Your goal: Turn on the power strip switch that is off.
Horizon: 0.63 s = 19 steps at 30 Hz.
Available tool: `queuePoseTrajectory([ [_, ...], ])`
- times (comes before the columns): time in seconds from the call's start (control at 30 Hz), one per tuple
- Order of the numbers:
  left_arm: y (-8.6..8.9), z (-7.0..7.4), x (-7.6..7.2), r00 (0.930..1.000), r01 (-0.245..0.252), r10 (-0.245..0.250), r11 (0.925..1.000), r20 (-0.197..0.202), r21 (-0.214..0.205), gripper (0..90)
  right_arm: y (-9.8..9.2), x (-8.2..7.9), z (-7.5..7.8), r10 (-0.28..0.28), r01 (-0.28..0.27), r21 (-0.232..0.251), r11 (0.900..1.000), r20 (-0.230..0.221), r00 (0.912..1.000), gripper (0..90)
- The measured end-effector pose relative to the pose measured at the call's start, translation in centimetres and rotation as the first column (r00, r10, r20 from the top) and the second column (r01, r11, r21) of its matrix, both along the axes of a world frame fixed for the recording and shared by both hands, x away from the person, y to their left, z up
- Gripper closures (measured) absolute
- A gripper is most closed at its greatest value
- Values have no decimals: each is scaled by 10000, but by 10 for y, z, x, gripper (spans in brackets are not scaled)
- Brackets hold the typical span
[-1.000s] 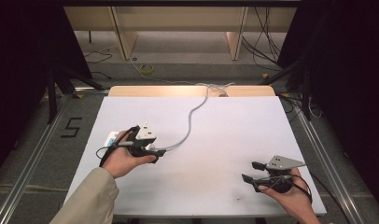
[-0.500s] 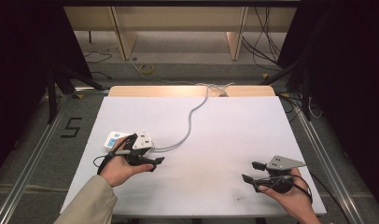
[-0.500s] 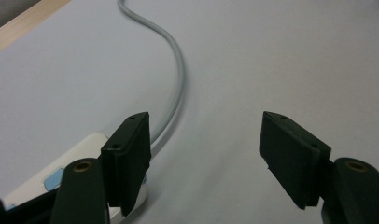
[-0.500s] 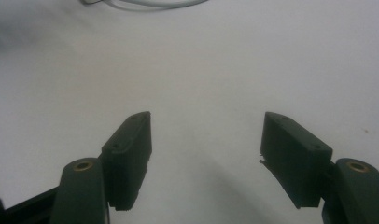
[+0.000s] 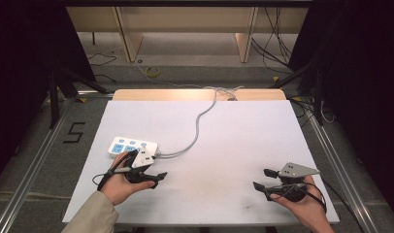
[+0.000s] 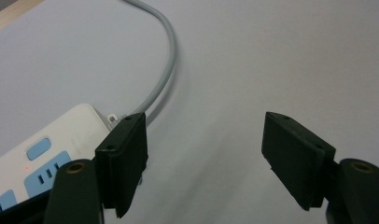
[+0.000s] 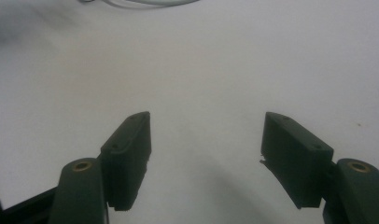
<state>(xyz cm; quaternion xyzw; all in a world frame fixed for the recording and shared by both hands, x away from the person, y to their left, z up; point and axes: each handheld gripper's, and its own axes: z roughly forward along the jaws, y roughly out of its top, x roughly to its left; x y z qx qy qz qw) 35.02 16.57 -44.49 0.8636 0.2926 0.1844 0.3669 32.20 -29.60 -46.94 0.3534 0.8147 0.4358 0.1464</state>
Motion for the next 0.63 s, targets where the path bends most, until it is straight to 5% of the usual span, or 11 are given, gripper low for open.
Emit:
queuePoseTrajectory([
  [0.4,12,-11,-13,9992,-372,374,9991,115,-228,309,-3,-2,0,-88,88,-18,10000,-10,10000,340],
  [0.63,1,-9,-15,9997,-218,220,9994,76,-286,304,-3,0,-1,-134,135,26,9999,-56,9999,340],
])
